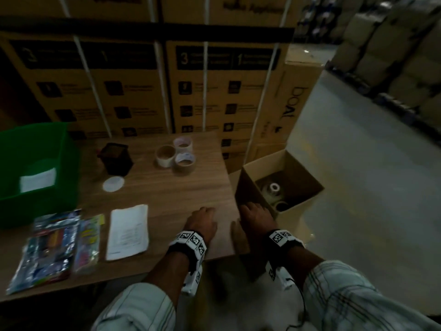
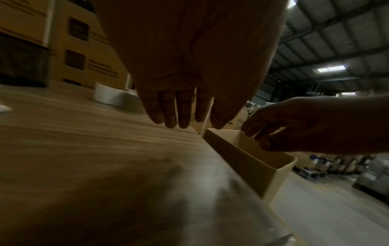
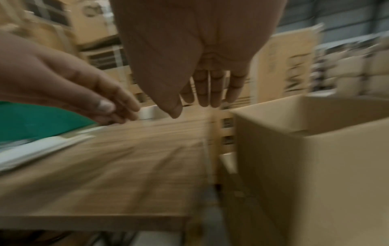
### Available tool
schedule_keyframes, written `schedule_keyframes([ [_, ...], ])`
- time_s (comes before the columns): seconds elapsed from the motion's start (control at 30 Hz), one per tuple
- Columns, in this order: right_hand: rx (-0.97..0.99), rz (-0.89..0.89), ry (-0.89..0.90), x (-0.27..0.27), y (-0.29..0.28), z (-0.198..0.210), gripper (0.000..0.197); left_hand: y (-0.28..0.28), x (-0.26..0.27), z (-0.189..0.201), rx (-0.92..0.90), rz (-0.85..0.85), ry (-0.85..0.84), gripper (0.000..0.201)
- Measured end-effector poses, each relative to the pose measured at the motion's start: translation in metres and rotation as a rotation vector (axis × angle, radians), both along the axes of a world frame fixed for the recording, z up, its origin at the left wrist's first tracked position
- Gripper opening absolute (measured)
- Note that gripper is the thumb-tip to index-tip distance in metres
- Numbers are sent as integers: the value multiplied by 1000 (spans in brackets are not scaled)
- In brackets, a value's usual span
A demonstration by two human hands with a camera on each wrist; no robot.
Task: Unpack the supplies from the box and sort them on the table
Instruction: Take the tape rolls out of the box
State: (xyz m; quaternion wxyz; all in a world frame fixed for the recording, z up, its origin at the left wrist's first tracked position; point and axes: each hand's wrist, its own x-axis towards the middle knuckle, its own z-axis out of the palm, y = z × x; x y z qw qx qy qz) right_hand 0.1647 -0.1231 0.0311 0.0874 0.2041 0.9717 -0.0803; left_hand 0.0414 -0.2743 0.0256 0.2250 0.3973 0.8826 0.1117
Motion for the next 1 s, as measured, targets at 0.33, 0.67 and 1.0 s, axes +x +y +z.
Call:
schedule_keyframes([
  [0.33,-74,-127,99,115,153,-12,48,178,113,-3,72,-62,-163,35],
  [0.67,-121,-127,86,105,229,-21,34,241,104,-7,-62,-11,-150,29],
  [1.0,-155,-117,-203,15,290,-36,60,334,40,-17,-1,95,-256,33],
])
